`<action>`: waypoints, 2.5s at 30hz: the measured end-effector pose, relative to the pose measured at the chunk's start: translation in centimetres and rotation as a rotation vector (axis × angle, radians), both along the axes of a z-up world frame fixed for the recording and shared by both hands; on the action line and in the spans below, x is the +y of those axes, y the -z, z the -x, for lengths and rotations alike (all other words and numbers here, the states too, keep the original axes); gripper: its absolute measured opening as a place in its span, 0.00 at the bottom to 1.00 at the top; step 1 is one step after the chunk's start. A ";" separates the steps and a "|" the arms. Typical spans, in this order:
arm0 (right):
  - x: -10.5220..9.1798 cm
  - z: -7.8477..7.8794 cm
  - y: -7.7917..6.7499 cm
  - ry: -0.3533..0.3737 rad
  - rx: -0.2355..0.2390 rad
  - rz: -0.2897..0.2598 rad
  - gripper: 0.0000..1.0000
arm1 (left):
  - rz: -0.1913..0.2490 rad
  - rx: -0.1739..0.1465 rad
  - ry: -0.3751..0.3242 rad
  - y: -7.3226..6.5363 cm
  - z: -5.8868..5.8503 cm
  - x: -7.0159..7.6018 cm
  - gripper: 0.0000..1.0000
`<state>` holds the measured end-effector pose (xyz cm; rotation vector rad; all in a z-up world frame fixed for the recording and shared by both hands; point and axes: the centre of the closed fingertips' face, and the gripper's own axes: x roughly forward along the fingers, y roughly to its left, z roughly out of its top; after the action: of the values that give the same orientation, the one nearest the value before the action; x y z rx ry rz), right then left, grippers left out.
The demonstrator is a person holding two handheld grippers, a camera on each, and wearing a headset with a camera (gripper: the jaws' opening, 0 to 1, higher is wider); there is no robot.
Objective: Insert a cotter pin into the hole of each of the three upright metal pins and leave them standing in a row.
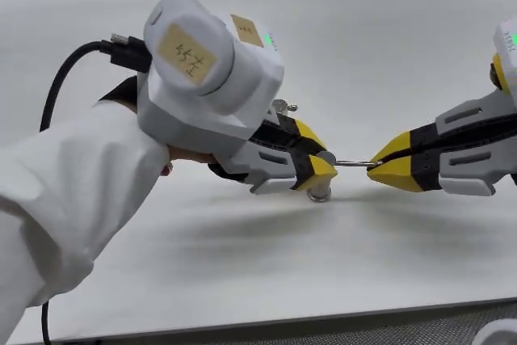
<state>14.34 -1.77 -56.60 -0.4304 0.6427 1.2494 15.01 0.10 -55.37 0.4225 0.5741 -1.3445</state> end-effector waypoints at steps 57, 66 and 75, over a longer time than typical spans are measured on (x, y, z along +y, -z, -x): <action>2.0 0.1 -1.6 0.024 -0.054 -0.086 0.00 | 0.003 -0.005 0.013 0.1 -0.1 -0.4 0.10; 2.6 0.5 -2.2 0.037 -0.046 -0.112 0.15 | 0.069 -0.066 -0.060 -1.7 -0.7 0.9 0.46; 3.0 0.2 -1.0 0.030 -0.023 -0.085 0.21 | 0.137 0.007 -0.150 -2.2 2.2 3.7 0.70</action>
<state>14.15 1.23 -55.65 -0.3631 0.5720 1.2370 12.79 3.81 -53.19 0.2579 0.5061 -1.2329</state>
